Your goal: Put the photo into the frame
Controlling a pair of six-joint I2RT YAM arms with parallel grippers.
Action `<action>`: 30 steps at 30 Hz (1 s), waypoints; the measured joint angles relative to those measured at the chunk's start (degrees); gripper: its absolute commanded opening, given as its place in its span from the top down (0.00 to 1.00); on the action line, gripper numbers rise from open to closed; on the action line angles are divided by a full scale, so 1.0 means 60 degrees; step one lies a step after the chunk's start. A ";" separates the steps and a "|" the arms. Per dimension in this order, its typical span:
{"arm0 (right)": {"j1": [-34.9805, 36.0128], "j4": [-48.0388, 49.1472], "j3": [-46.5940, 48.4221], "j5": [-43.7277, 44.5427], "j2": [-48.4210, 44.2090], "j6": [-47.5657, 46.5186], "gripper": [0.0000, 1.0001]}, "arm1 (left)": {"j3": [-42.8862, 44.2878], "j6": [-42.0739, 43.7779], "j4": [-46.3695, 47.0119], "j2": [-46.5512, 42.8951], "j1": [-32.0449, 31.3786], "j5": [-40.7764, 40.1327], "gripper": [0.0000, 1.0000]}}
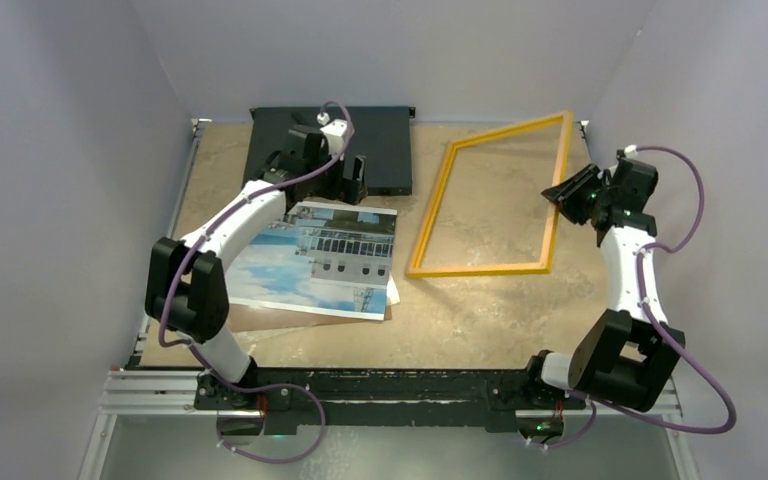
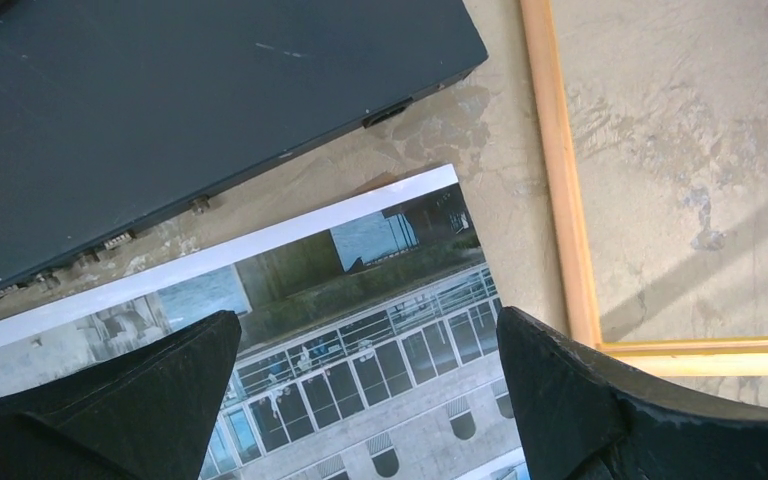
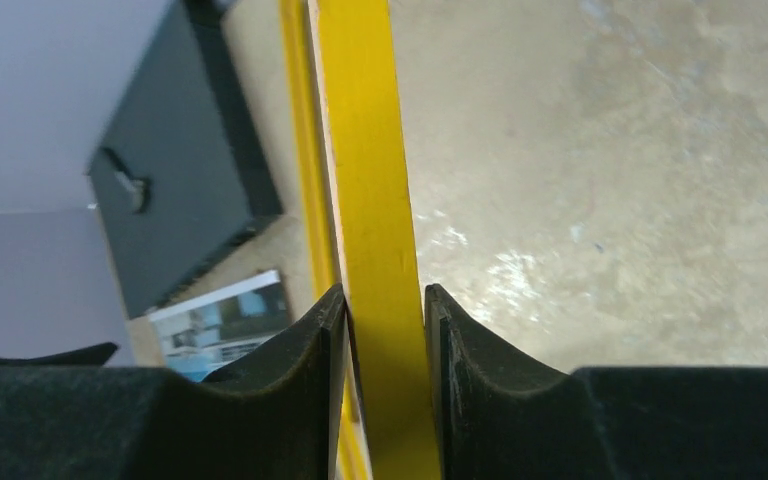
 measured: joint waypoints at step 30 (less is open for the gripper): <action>-0.0007 -0.0510 -0.2769 0.1650 -0.0630 -0.0266 0.46 | 0.0543 0.1341 0.0459 0.3479 -0.2699 0.0248 0.42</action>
